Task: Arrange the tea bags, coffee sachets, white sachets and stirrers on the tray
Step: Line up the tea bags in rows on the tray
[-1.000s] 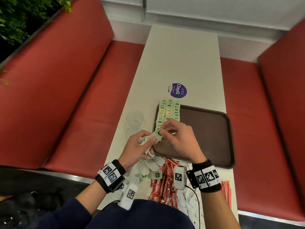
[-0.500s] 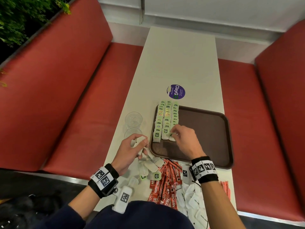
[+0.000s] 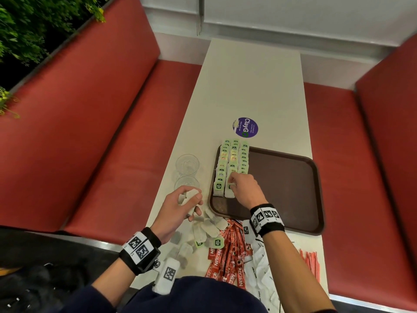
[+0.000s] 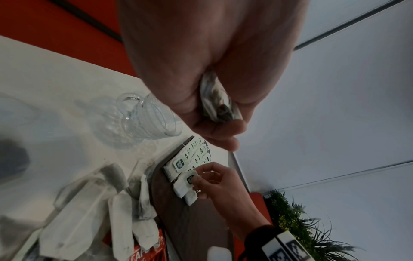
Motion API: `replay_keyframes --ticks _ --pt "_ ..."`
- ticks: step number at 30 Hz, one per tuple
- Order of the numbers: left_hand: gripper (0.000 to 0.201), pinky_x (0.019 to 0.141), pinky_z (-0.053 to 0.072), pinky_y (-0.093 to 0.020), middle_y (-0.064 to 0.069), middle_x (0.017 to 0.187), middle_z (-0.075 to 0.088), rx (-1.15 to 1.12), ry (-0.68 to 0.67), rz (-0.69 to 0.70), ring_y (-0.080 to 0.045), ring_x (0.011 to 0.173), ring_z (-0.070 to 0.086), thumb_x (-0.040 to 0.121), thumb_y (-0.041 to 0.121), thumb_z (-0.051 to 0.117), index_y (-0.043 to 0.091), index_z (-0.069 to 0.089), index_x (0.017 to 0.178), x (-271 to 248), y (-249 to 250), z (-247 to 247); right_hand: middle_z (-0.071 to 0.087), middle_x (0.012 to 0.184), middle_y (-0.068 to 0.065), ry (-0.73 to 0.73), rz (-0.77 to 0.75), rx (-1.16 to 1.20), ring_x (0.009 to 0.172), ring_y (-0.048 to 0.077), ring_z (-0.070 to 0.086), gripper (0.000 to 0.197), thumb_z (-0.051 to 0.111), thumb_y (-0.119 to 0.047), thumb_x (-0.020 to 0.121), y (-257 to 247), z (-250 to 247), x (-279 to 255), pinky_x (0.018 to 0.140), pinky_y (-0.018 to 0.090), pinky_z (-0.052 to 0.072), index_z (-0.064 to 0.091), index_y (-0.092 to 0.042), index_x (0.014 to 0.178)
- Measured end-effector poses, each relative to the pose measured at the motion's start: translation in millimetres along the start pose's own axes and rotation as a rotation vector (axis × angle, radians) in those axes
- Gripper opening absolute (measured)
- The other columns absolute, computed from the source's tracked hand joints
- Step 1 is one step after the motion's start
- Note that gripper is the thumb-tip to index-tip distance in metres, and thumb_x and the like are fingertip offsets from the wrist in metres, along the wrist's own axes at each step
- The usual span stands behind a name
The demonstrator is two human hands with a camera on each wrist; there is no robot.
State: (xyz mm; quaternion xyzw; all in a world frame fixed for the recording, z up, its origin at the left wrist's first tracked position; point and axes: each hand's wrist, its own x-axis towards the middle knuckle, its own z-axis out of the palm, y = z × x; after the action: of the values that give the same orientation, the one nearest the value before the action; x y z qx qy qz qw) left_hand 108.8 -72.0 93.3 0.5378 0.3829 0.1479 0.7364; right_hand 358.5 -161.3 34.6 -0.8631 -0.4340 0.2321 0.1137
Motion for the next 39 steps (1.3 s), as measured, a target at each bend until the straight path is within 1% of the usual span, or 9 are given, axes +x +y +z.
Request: replay_keyframes --ticks 6,11,14,18,22,24,27,33,39 --pt "0.027 0.057 0.045 -0.03 -0.015 0.099 0.074 -0.024 -0.025 -0.018 -0.027 0.078 0.068 0.103 0.024 0.073 0.008 0.068 0.124 1 3 1 0.068 0.12 0.007 0.022 0.017 -0.014 0.112 0.035 0.066 0.019 0.064 -0.014 0.103 -1 3 5 0.09 0.047 0.058 0.064 -0.022 0.121" --pt "0.026 0.059 0.045 -0.031 -0.018 0.102 0.071 -0.107 -0.097 -0.081 -0.03 0.082 0.064 0.108 0.017 0.065 0.004 0.065 0.13 2 7 2 0.063 0.124 0.001 0.219 0.003 0.041 0.116 0.026 0.06 0.025 0.067 -0.026 0.104 -9 -2 -7 0.087 0.043 0.057 0.062 -0.024 0.128" --pt "0.027 0.06 0.047 -0.032 -0.022 0.106 0.07 -0.133 -0.143 -0.102 -0.031 0.084 0.065 0.11 0.005 0.052 0.003 0.061 0.136 3 7 3 0.067 0.113 -0.01 0.231 -0.048 0.23 0.097 0.014 0.066 0.014 0.066 -0.034 0.105 -22 -14 -21 0.083 0.04 0.059 0.067 -0.03 0.118" --pt "0.03 0.063 0.048 -0.032 -0.02 0.102 0.073 -0.064 -0.169 -0.043 -0.03 0.084 0.067 0.112 0.003 0.052 0.011 0.061 0.14 4 5 9 0.074 0.099 -0.016 0.169 -0.161 0.55 0.089 0.001 0.068 0.005 0.072 -0.031 0.104 -53 -36 -53 0.075 0.012 0.049 0.075 -0.031 0.108" --pt "0.027 0.071 0.051 -0.044 -0.019 0.096 0.075 0.021 -0.17 0.021 -0.033 0.084 0.072 0.109 0.013 0.064 0.017 0.057 0.135 3 3 15 0.072 0.09 -0.005 0.003 -0.265 0.594 0.069 0.014 0.067 0.008 0.071 -0.038 0.105 -67 -48 -74 0.068 0.024 0.052 0.073 -0.04 0.112" --pt "0.029 0.072 0.051 -0.047 -0.014 0.101 0.077 0.044 -0.177 0.039 -0.033 0.084 0.073 0.107 0.017 0.067 0.014 0.053 0.133 1 3 17 0.069 0.081 -0.002 -0.019 -0.292 0.554 0.063 0.008 0.06 0.007 0.074 -0.032 0.103 -67 -47 -77 0.066 0.021 0.047 0.074 -0.035 0.109" --pt "0.029 0.072 0.052 -0.047 -0.012 0.099 0.077 0.046 -0.18 0.058 -0.034 0.083 0.073 0.106 0.02 0.067 0.013 0.053 0.129 -2 5 18 0.064 0.076 -0.007 0.002 -0.284 0.553 0.065 0.008 0.057 0.006 0.076 -0.026 0.101 -66 -50 -80 0.066 0.021 0.045 0.073 -0.031 0.103" --pt "0.017 0.061 0.049 -0.034 -0.028 0.1 0.071 -0.006 -0.148 0.123 -0.031 0.082 0.069 0.109 0.019 0.064 0.013 0.058 0.123 -4 8 12 0.074 0.088 0.005 -0.128 -0.268 0.724 0.074 0.034 0.07 0.001 0.061 -0.025 0.112 -58 -69 -96 0.07 0.039 0.06 0.062 -0.023 0.112" --pt "0.015 0.059 0.048 -0.031 -0.013 0.097 0.07 -0.023 -0.144 0.157 -0.032 0.082 0.065 0.107 0.016 0.065 0.012 0.064 0.122 -4 11 18 0.08 0.096 0.005 -0.118 -0.291 0.795 0.088 0.025 0.078 0.002 0.067 -0.02 0.109 -54 -75 -106 0.088 0.045 0.066 0.068 -0.021 0.11"
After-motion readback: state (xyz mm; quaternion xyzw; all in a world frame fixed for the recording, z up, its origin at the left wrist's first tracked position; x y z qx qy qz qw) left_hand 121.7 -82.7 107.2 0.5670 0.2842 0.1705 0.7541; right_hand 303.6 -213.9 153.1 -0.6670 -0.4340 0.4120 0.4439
